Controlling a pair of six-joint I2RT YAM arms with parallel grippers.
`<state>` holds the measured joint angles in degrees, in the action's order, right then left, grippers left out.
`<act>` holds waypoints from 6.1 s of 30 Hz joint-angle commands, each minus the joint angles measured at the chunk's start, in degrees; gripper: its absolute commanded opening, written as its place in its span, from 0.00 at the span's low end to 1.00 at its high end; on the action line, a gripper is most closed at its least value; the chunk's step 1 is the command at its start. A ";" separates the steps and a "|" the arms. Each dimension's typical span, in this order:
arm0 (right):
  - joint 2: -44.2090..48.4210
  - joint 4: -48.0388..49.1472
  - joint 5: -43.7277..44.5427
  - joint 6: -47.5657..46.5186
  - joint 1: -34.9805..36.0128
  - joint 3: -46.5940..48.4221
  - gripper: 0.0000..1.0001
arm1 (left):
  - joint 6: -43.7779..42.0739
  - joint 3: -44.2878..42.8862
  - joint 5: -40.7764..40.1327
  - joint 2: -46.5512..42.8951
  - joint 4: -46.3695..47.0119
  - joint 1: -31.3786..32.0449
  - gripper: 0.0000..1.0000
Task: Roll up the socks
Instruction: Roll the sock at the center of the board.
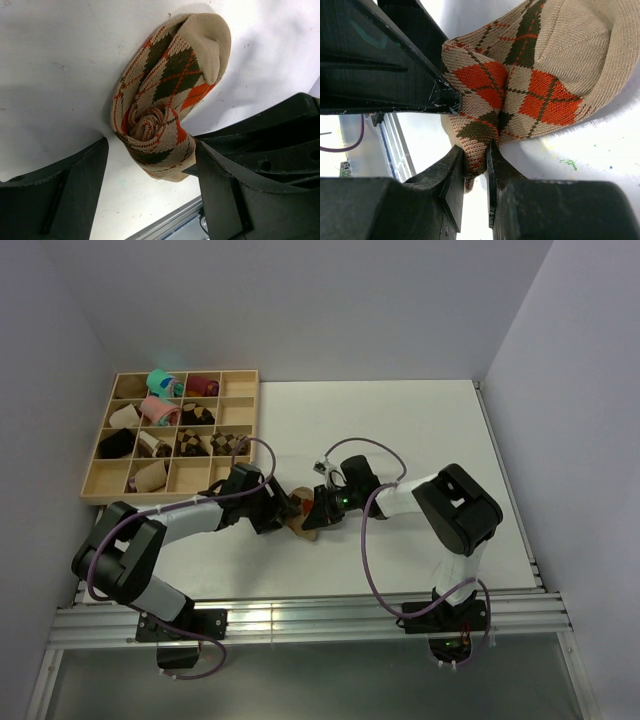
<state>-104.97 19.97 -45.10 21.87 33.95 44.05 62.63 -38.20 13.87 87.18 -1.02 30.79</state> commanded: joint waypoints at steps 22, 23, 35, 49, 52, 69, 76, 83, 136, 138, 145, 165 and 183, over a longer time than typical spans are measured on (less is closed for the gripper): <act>2.92 -16.36 11.70 -12.99 2.52 7.19 0.00 | -15.34 -15.68 2.92 15.39 -7.16 -4.59 0.28; 3.45 -16.54 12.14 -13.16 2.87 7.45 0.00 | -15.52 -15.86 3.09 15.91 -7.24 -4.51 0.27; 6.89 -16.37 13.37 -14.31 4.19 11.58 0.00 | -14.82 -14.10 6.87 17.24 -5.40 -3.45 0.22; -5.86 -10.12 11.26 -9.04 3.58 5.52 0.00 | -14.82 -12.17 5.30 14.78 -5.48 -3.54 0.48; -5.51 -10.91 11.96 -8.60 3.57 5.43 0.00 | -14.56 -12.95 3.63 12.59 -6.63 -3.54 0.62; -2.26 -11.27 13.99 -7.02 3.66 4.46 0.00 | 0.56 -5.50 -10.53 -12.55 -11.99 -4.59 0.81; -0.85 -10.30 15.13 -5.96 4.89 4.55 0.00 | 4.86 6.02 -4.20 -13.79 -2.25 -4.51 0.80; -1.12 -9.51 15.13 -4.65 5.51 5.08 0.00 | 5.40 11.47 -2.36 -12.73 9.88 -3.98 0.79; 16.64 -10.12 48.39 -5.07 21.84 2.26 0.70 | 0.39 5.51 -4.64 -4.12 -1.86 -0.73 0.01; 16.11 -10.03 53.60 -7.80 24.65 3.14 0.71 | -0.40 2.62 -5.43 -3.33 -5.56 -0.73 0.01; 9.17 -8.20 68.73 -14.13 33.19 7.27 0.77 | -2.25 -2.49 -4.38 -1.57 -12.60 -0.73 0.01; -0.76 -2.83 76.83 -20.46 36.09 10.52 0.69 | -3.48 -6.28 -0.51 1.59 -17.44 -0.11 0.01; 2.48 -4.41 63.22 -14.31 29.68 0.25 0.00 | -0.49 -4.79 0.20 -4.64 -14.63 0.06 0.40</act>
<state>-102.45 20.58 25.15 4.14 66.59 47.59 61.19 -43.70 11.29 86.70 -14.57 29.87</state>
